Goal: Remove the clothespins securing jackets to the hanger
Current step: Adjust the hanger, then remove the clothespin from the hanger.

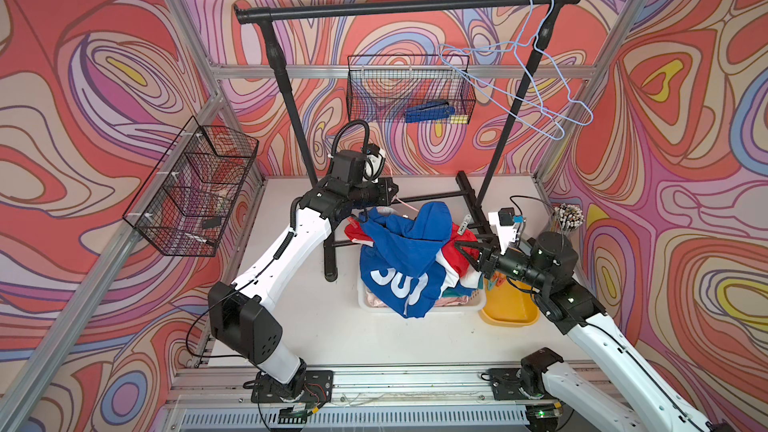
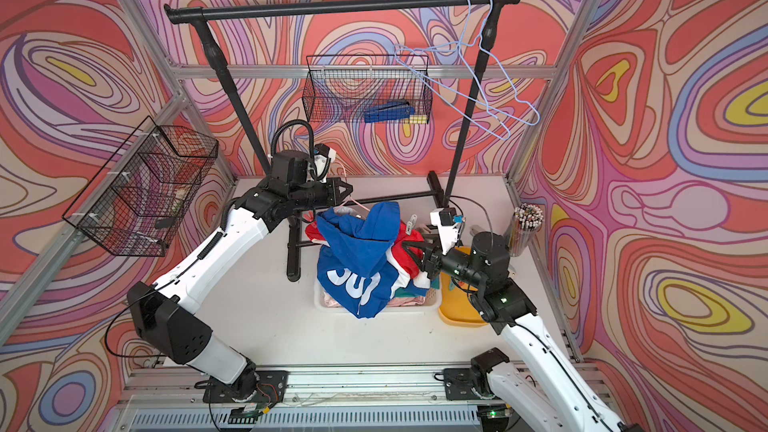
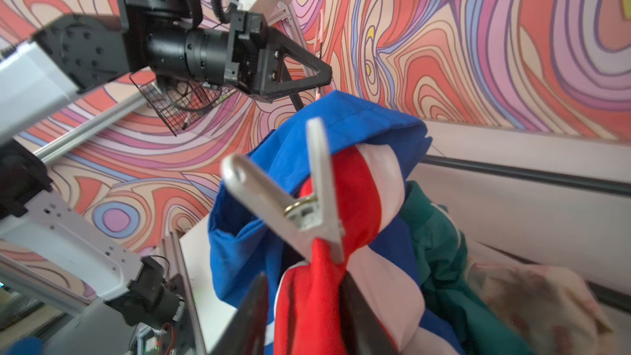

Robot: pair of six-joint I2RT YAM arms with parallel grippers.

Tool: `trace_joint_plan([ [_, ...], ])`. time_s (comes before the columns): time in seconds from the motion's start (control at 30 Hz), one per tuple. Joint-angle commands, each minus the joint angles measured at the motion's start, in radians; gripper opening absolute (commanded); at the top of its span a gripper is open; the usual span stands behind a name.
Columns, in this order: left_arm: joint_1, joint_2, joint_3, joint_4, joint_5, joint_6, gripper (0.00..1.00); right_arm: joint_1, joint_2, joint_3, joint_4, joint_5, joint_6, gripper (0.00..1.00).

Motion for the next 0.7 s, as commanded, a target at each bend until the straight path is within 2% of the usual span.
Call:
trace_joint_plan([
  [0.0, 0.005, 0.024, 0.031, 0.025, -0.016, -0.005, 0.00, 0.005, -0.025, 0.027, -0.016, 0.014, 0.001, 0.62],
  [0.1, 0.005, 0.033, 0.034, 0.021, -0.018, 0.003, 0.00, 0.005, -0.045, 0.030, -0.016, 0.040, 0.012, 0.72],
  [0.27, 0.005, 0.056, 0.034, 0.023, 0.001, 0.014, 0.00, 0.005, -0.033, 0.087, -0.024, 0.095, -0.015, 0.76],
  [0.47, 0.005, 0.073, 0.011, 0.054, 0.023, 0.002, 0.00, 0.000, 0.066, 0.137, 0.062, 0.078, 0.003, 0.65],
  [0.67, 0.005, 0.076, -0.004, 0.057, 0.023, 0.017, 0.00, -0.068, 0.114, 0.166, 0.077, 0.012, 0.021, 0.63],
])
